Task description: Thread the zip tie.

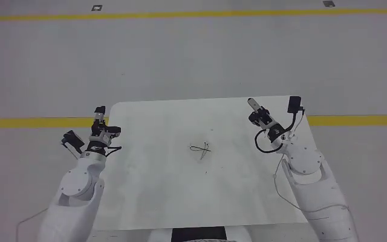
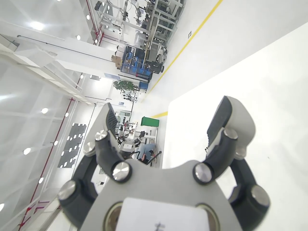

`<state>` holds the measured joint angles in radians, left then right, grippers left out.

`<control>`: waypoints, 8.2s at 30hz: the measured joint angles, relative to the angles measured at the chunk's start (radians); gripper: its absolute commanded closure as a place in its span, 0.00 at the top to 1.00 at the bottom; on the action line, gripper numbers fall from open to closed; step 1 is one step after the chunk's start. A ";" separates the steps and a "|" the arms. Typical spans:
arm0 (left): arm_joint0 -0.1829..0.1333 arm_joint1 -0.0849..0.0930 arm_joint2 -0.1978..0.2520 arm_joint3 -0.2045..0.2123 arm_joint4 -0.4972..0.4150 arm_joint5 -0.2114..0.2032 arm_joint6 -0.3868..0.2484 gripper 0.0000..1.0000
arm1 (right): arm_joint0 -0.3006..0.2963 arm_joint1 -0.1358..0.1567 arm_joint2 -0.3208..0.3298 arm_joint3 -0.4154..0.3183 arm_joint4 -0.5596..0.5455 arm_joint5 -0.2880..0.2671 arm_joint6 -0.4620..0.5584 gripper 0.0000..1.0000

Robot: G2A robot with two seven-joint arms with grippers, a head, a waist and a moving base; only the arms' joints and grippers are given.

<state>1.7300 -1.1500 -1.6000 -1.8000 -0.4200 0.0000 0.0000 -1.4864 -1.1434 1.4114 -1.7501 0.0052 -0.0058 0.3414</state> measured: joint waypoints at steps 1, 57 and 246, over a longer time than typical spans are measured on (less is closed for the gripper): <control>0.000 0.000 0.000 0.000 0.000 0.000 0.000 1.00 | 0.016 0.001 -0.014 -0.005 -0.018 -0.004 0.018 1.00; 0.000 0.000 0.000 0.000 0.000 0.000 0.000 1.00 | 0.625 -0.099 -0.687 0.353 -0.625 -0.122 0.721 1.00; 0.000 0.000 0.000 0.000 0.000 0.000 0.000 1.00 | 0.823 -0.352 -1.085 0.807 -0.758 -0.334 0.760 0.16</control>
<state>1.7300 -1.1500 -1.6000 -1.8000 -0.4200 0.0000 0.0000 -0.6636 -1.4953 0.3265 -0.9427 -0.7527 -0.3400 1.1014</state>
